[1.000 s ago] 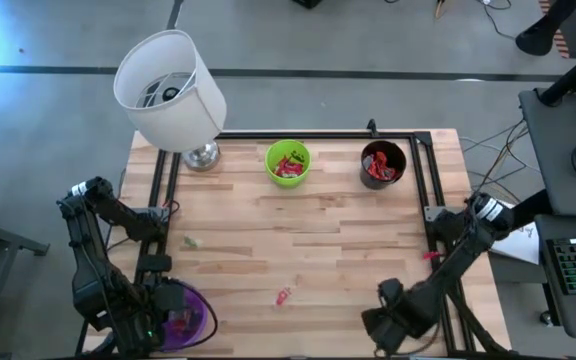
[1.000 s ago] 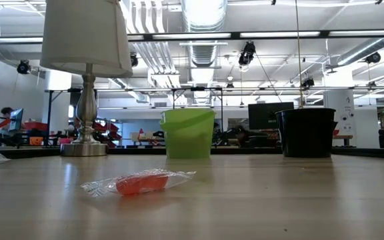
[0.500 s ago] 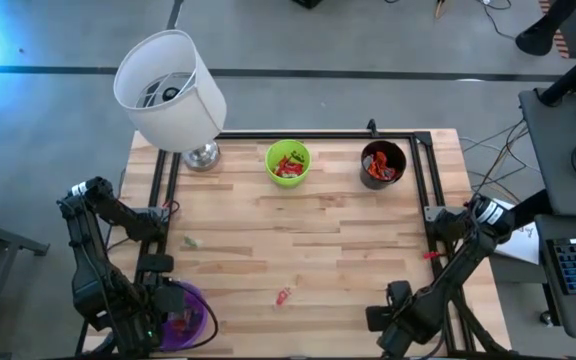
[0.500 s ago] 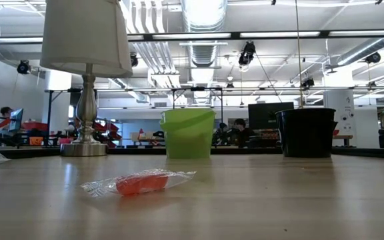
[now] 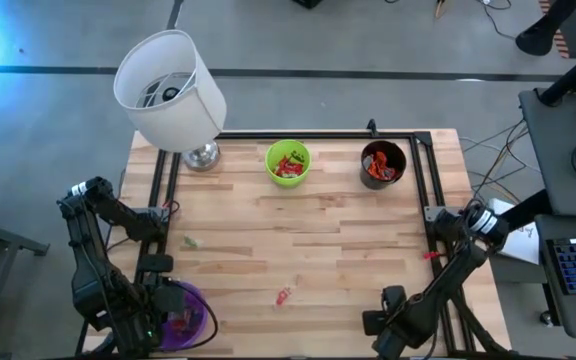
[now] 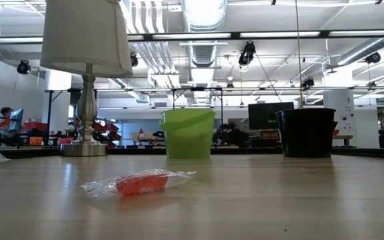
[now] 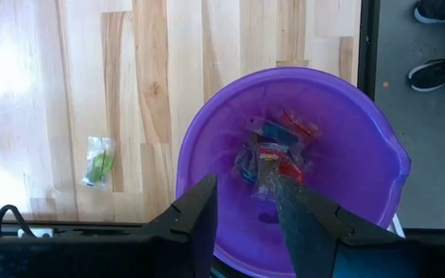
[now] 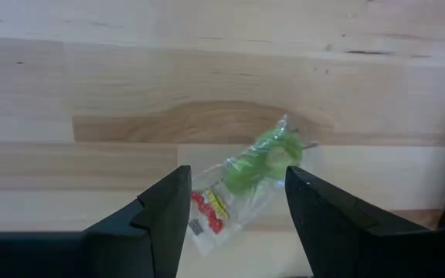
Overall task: Sort candy
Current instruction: Put the bottom right green gummy candy into the violet bucket
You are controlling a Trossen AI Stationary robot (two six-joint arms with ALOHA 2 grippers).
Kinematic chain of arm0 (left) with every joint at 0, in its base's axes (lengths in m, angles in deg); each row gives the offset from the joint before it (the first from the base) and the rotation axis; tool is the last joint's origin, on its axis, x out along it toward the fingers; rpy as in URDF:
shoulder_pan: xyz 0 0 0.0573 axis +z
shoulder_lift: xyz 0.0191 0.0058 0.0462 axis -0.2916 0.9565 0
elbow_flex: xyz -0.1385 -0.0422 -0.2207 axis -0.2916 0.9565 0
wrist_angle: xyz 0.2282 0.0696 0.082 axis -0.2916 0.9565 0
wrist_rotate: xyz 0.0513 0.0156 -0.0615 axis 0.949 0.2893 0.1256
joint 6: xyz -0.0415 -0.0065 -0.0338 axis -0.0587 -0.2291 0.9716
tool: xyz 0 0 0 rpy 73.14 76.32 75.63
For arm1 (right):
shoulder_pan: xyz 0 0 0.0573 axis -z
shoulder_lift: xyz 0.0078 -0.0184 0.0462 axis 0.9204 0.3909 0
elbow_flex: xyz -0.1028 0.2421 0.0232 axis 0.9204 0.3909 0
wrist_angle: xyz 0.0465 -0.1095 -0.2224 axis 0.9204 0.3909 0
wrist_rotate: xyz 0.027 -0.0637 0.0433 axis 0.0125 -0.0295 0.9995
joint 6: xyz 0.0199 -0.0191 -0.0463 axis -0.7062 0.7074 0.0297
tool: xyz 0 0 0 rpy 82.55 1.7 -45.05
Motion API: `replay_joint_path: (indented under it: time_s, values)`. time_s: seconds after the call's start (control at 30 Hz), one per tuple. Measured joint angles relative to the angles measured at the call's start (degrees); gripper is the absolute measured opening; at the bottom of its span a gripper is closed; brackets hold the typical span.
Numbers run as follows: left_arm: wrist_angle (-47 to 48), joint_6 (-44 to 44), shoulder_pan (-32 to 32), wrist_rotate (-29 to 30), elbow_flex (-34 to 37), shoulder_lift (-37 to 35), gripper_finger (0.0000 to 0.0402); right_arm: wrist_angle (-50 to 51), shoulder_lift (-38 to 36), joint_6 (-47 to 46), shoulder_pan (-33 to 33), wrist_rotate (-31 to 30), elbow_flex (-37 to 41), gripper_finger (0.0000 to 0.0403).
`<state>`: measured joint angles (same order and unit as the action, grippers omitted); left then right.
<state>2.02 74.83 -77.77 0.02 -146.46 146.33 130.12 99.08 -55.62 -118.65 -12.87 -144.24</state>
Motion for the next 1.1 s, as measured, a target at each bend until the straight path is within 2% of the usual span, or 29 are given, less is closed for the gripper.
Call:
replay_joint_path:
  time_s: [0.23,0.5,0.6,0.9,1.1]
  values:
    - [0.0,0.01,0.04,0.0,0.0,-0.02,0.0114,0.16,1.99,0.08,-0.93,3.63,-0.04,0.0203]
    - [-0.01,0.04,0.04,0.79,0.0,-0.02,0.0114,-1.0,4.54,0.5,-1.31,3.98,0.51,0.0192]
    - [-0.02,0.04,0.04,1.01,0.0,-0.02,0.0114,-1.58,5.58,0.83,-1.28,4.09,0.68,0.0163]
    - [0.01,0.77,0.04,1.09,0.0,-0.02,0.0114,-1.14,6.44,2.12,-1.63,4.85,0.9,0.0024]
    - [-0.01,1.17,0.04,1.29,0.0,-0.02,0.0114,-0.92,6.39,2.47,-2.14,4.85,0.96,0.0014]
